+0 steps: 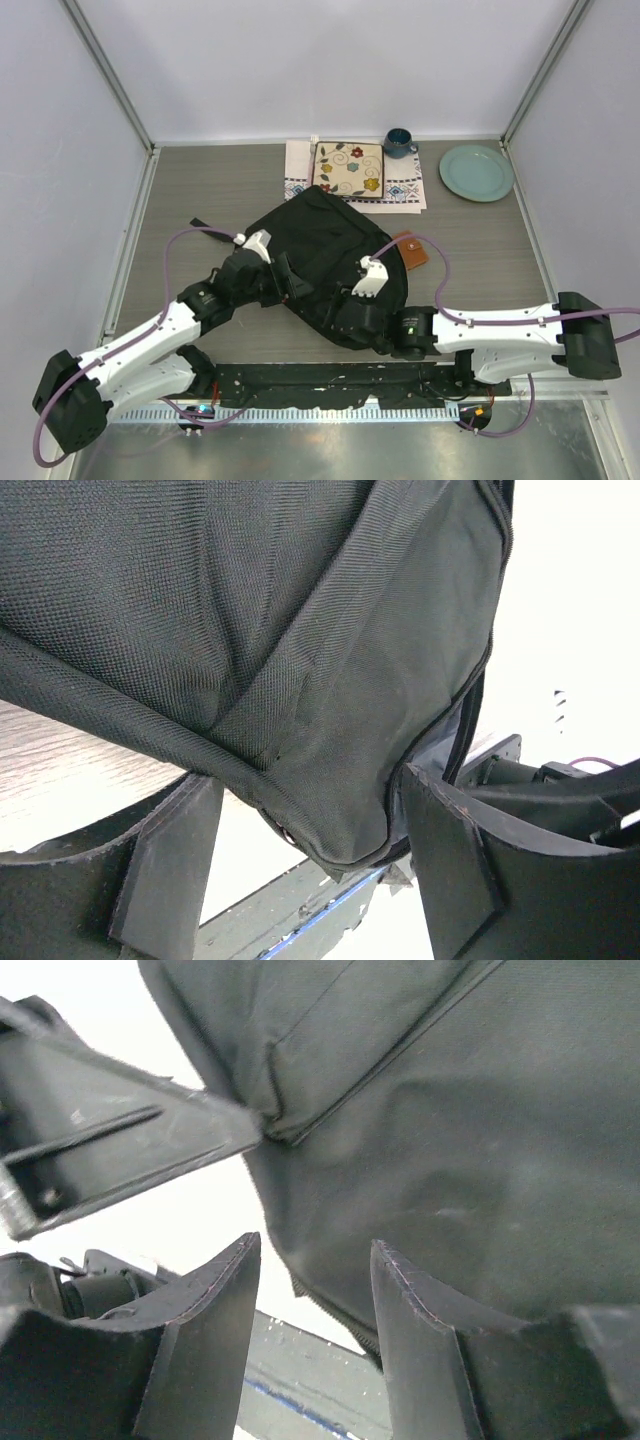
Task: Pack the student bag
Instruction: Zip the student bag at the center of the board.
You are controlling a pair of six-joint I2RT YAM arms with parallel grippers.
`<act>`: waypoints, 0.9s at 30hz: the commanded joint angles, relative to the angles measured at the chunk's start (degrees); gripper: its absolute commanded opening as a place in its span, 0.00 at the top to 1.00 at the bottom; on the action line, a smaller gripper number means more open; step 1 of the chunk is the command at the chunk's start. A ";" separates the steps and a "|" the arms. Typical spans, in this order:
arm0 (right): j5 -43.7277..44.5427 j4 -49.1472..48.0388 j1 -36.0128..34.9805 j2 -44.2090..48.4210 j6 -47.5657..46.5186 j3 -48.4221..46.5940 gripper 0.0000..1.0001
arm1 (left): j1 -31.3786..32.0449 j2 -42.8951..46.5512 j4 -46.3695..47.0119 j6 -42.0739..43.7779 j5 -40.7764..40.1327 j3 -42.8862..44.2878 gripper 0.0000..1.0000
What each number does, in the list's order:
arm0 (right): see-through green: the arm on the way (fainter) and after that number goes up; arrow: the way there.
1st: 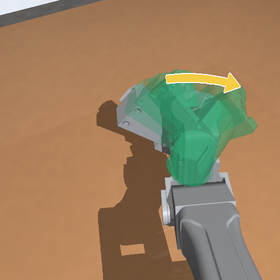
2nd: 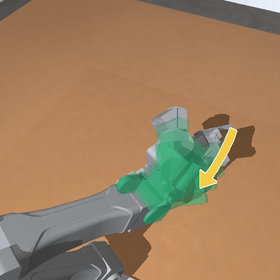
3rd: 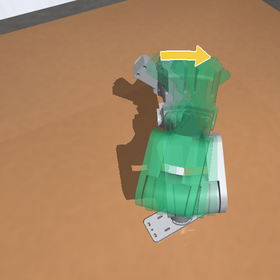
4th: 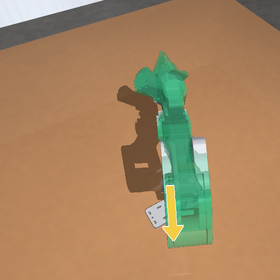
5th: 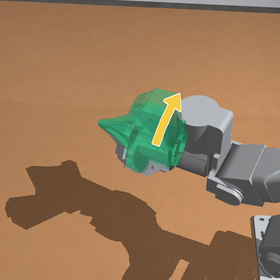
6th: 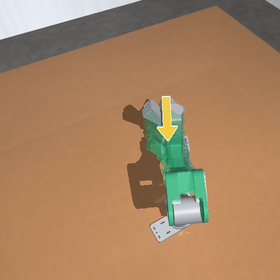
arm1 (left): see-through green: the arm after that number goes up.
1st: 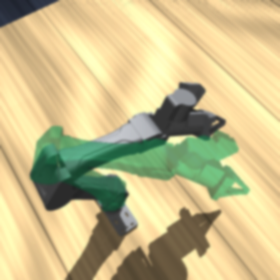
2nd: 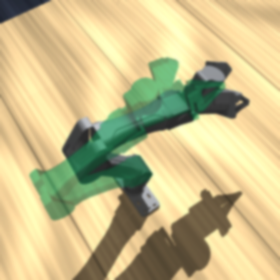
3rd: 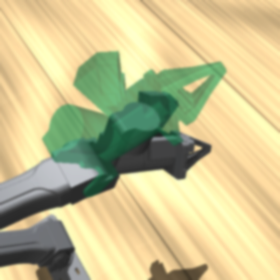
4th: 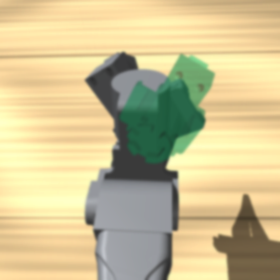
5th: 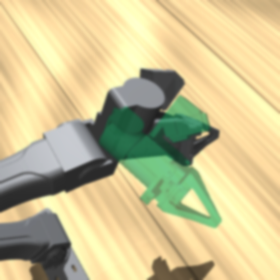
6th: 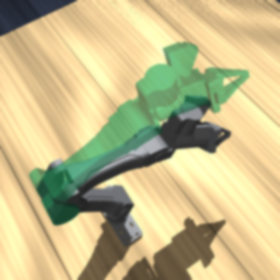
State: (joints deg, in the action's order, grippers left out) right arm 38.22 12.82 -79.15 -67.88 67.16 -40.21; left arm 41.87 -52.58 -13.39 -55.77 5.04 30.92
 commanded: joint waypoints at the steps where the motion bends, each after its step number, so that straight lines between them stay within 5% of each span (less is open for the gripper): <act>1: 0.46 -2.89 -3.72 0.73 -1.59 -2.59 0.46 | 0.06 -2.26 4.34 0.75 0.15 -0.25 0.24; 6: 0.63 -1.22 -10.21 -1.90 4.45 -3.92 0.47 | 0.06 -3.94 5.65 0.75 0.76 0.02 0.22; 15: 3.26 -3.59 -10.59 -3.67 8.09 -0.66 0.45 | 0.06 -1.13 4.86 0.66 0.24 0.11 0.22; 22: 1.95 -3.94 -8.03 -6.03 6.76 -3.21 0.49 | 0.06 -2.61 5.30 1.10 0.85 0.28 0.46; 27: 3.79 -3.59 -7.86 -9.11 7.38 -3.65 0.51 | 0.06 -2.97 5.57 1.10 1.38 0.81 0.49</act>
State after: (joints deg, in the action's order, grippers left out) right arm 38.11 10.31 -87.09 -75.50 73.73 -41.47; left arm 41.87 -55.55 -12.25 -55.07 5.23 30.68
